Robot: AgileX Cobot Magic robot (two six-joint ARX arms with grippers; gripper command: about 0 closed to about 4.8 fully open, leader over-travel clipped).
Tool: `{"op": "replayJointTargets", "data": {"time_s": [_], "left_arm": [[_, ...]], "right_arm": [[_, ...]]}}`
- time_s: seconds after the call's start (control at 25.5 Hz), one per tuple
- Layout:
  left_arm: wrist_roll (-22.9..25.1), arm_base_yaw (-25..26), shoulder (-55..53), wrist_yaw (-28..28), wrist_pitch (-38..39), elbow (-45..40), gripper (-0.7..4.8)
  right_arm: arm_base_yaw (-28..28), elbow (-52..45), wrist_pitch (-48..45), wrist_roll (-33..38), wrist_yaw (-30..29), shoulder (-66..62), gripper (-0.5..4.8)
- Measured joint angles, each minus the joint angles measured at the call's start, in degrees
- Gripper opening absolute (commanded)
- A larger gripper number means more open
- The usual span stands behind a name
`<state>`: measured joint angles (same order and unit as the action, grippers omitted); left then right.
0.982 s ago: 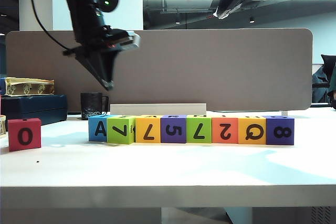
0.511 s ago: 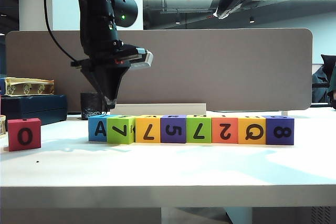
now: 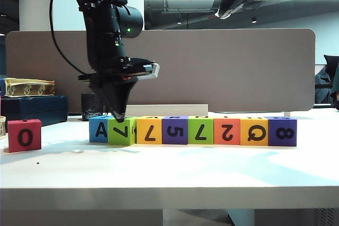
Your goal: Select the appropriate blocks from the scattered letter blocks on the table and arrange them in a row to spell out "LEARNING".
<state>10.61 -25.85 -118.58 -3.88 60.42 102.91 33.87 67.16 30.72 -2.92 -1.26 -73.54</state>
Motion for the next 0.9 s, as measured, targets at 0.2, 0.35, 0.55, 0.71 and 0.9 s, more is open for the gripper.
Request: {"op": "replayJointTargets", "data": {"time_s": [0.2, 0.35, 0.55, 0.71, 0.9], "left_arm": [[-0.2, 0.0, 0.0, 0.0, -1.8, 0.0, -0.06], [-0.9, 0.0, -0.4, 0.0, -2.4, 0.0, -0.06], [-1.4, -0.3, -0.6, 0.0, 0.1, 0.0, -0.06], [-1.4, -1.2, -0.6, 0.0, 1.0, 0.0, -0.06], [-1.4, -1.4, -0.8, 0.0, -1.0, 0.0, -0.06]], "right_arm": [[0.0, 0.0, 0.3, 0.0, 0.0, 0.0, -0.02], [0.0, 0.0, 0.5, 0.0, 0.0, 0.0, -0.02], [0.0, 0.0, 1.2, 0.0, 0.0, 0.0, -0.02], [0.0, 0.0, 1.2, 0.0, 0.0, 0.0, -0.02], [0.0, 0.0, 1.3, 0.0, 0.0, 0.0, -0.02]]}}
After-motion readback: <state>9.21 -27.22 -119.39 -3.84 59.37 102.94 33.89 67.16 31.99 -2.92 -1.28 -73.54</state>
